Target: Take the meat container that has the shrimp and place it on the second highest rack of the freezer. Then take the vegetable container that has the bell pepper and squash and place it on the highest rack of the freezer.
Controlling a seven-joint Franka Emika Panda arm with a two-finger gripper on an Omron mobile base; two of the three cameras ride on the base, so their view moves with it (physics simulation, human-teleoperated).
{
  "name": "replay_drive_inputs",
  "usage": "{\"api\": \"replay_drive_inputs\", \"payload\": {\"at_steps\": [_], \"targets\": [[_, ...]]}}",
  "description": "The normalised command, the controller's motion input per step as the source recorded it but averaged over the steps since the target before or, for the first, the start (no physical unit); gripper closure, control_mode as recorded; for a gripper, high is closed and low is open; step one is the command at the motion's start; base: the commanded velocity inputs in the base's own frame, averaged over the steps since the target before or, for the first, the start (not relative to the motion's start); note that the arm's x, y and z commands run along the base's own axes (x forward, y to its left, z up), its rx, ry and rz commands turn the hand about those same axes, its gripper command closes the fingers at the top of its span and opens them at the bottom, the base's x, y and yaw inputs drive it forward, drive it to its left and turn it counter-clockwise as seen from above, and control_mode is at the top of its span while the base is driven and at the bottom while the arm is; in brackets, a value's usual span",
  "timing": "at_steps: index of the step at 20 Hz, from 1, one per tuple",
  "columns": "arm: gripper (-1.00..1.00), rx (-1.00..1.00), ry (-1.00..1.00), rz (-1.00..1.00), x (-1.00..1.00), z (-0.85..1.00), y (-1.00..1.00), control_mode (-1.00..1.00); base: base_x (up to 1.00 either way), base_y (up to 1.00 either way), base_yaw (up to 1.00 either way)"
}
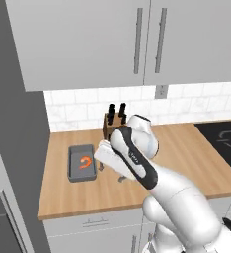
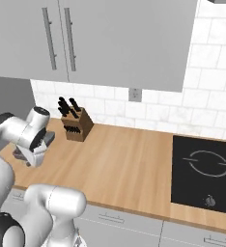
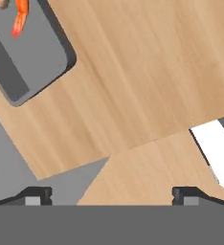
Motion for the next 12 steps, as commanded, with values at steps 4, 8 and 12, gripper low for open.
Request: {"api": "replay_drive_inputs", "payload": {"at_steps": [4, 8, 12], "targets": [[-1.0, -0.03, 0.12, -0.17, 0.69, -0.58, 0.28, -1.0, 0.0, 0.0, 0.0], [-1.0, -0.09, 0.11, -0.16, 0.51, -0.42, 0.32, -1.0, 0.0, 0.0, 0.0], [-1.0, -0.12, 0.02, -0.1, 0.13, -0.39, 0.33, -1.0, 0.0, 0.0, 0.0]]}}
